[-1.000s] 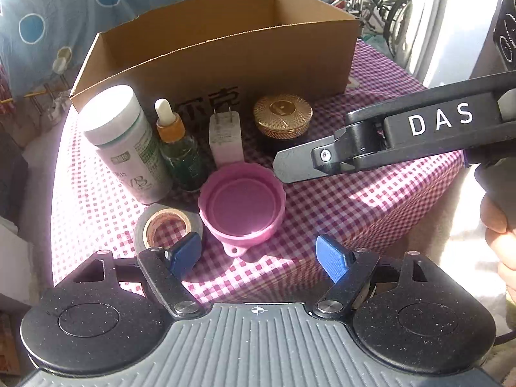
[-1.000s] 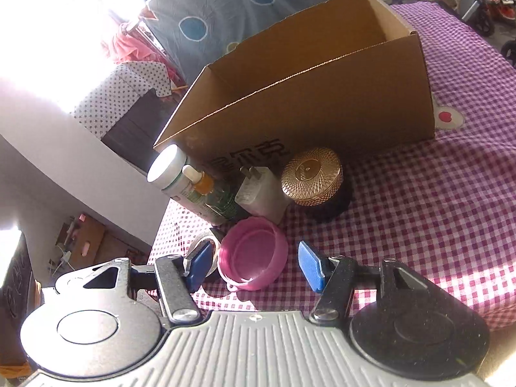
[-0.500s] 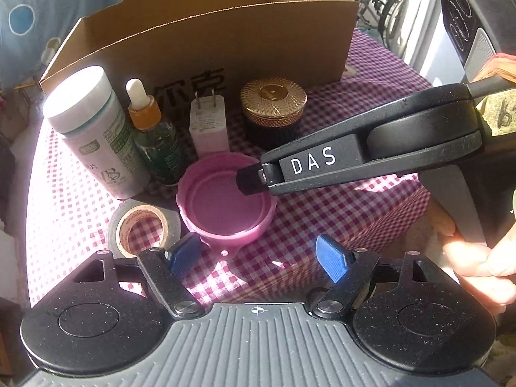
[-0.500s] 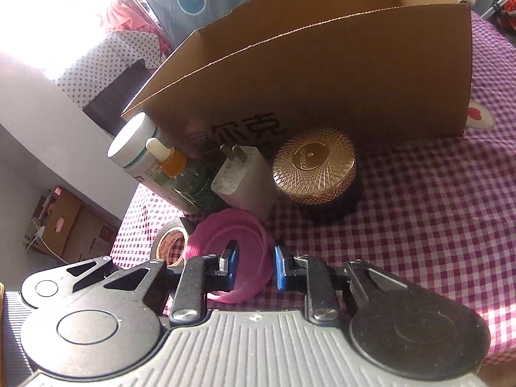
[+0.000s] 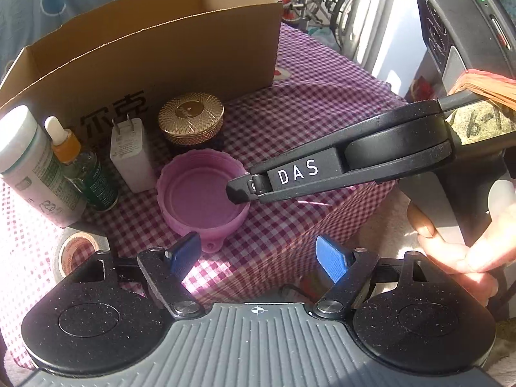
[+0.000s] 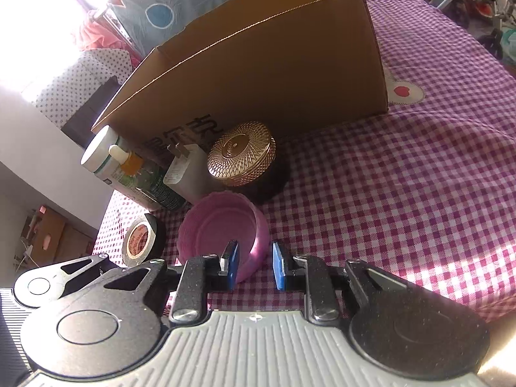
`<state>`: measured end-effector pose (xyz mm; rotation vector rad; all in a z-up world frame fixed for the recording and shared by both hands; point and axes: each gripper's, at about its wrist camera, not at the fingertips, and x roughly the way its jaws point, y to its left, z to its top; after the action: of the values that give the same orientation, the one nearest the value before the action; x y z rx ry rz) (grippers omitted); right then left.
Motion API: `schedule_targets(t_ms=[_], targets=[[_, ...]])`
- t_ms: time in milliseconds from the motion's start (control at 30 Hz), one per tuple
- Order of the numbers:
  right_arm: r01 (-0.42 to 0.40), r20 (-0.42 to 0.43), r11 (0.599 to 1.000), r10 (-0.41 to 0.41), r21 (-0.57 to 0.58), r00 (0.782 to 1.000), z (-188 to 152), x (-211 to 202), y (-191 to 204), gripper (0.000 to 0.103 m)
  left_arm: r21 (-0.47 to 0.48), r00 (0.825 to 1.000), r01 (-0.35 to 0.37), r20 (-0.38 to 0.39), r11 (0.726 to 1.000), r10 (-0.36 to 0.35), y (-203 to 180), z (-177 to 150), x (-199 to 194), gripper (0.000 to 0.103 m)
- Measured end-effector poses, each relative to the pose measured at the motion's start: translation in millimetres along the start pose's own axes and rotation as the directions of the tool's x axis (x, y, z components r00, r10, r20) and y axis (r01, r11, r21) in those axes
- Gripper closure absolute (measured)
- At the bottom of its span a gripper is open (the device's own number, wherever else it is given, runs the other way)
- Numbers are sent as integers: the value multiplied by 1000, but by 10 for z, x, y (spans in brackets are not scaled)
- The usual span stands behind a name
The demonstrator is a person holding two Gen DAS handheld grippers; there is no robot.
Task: Organize rigid objects
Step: 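Move the right tool to the pink silicone cup and grip its rim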
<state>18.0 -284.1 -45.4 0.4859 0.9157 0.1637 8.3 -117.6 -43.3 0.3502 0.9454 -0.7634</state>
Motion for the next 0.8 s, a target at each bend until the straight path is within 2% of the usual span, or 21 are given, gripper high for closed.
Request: schedule_targets(t_ms=[167,367,567,800], targets=[[-11,11,1000,11,23,1000,-15,-91,-110,79,26,999,-51,17,998,50,-38,10,-51,24],[-20,17,999,19,25,1000,0,-142,-176,79,7,994,-107,19,994,106,59,47,-54,24],[-19,20,1000,19,25,1000,13,-184,-200,79,9,991,-134,13,991,134,124,96,46,25],[-15,21,1000,15,-10,1000,44,-63,-47,79,33,989,-145,9,989,145,109,128,119,36]])
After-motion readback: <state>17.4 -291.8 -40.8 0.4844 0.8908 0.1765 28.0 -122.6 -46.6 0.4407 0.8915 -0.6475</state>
